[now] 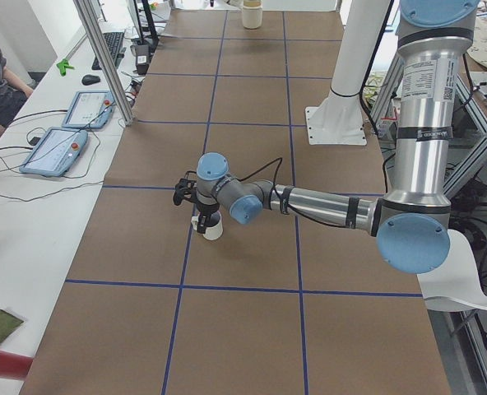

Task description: Left arm hands cup to right arm to dump lemon

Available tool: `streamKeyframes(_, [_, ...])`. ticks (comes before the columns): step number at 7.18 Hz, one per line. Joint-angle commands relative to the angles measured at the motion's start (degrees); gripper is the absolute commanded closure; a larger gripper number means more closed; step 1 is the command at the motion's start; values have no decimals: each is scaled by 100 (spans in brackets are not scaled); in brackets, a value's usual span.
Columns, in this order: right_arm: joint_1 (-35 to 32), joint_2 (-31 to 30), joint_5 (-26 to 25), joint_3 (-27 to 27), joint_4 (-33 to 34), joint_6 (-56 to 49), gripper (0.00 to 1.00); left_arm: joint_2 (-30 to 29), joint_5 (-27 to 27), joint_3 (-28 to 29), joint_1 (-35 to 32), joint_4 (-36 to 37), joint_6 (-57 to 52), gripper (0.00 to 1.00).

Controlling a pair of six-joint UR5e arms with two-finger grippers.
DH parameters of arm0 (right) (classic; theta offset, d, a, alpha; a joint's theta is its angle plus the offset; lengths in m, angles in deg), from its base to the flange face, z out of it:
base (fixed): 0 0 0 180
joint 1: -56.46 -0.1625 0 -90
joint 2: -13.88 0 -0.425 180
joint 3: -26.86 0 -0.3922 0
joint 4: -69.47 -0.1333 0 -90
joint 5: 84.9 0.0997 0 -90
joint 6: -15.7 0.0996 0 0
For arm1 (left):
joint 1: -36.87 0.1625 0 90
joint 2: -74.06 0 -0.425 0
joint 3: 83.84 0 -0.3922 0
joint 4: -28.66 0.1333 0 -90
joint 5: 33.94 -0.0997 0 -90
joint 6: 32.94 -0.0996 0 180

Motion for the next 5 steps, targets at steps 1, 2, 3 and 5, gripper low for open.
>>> streamKeyframes(1, [8, 15, -76, 11, -1, 2, 0, -23, 112, -432, -1011, 1619, -1904, 0])
streamKeyframes(2, [8, 6, -119, 19, 8, -6, 0, -40, 112, -478, -1408, 2176, -2696, 0])
streamKeyframes(3, [8, 41, -146, 19, 34, -24, 0, -49, 103, -356, -1673, 2486, -3287, 0])
streamKeyframes(5, [164, 94, -172, 63, 253, -24, 0, 64, 112, -127, -1833, 2647, -3354, 0])
